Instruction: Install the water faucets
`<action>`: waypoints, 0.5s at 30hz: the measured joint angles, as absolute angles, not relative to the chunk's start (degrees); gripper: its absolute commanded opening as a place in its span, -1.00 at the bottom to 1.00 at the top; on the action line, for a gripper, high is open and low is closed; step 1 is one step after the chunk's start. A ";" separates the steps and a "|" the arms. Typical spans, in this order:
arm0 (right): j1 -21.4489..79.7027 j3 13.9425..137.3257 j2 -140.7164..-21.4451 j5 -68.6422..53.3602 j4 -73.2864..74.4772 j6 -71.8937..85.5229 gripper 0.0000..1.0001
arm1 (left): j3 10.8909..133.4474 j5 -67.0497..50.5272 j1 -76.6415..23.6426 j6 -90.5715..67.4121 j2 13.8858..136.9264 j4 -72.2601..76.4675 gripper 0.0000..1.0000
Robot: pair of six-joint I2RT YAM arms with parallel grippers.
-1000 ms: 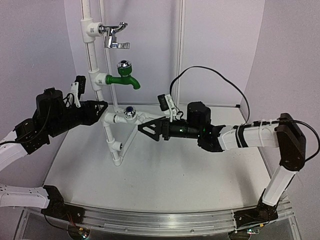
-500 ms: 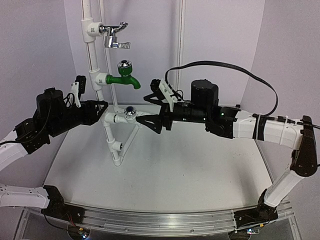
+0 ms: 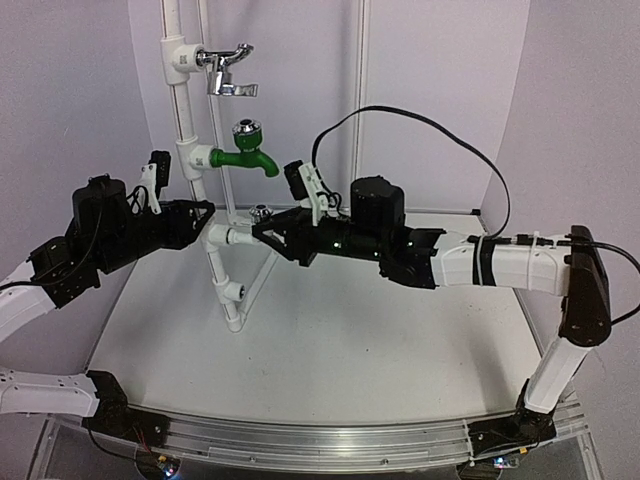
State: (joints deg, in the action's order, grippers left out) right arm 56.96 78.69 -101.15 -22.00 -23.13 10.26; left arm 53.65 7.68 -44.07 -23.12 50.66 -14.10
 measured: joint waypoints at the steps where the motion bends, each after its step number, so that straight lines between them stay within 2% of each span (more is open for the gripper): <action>1: 57.04 78.63 -101.19 -20.75 -23.27 14.76 -1.00 | 53.65 7.70 -44.05 -23.16 50.68 -14.02 -1.00; 9: 54.69 74.71 -103.42 -22.98 -32.09 55.44 -0.97 | 53.65 7.23 -44.10 -22.99 50.67 -13.96 -1.00; 12: 53.63 71.71 -105.84 -25.46 -41.84 70.70 -0.60 | 53.65 7.10 -44.18 -22.94 50.65 -13.96 -1.00; 15: 52.25 71.26 -109.52 -29.48 -51.42 78.62 0.05 | 53.65 7.44 -44.15 -23.03 50.65 -13.96 -1.00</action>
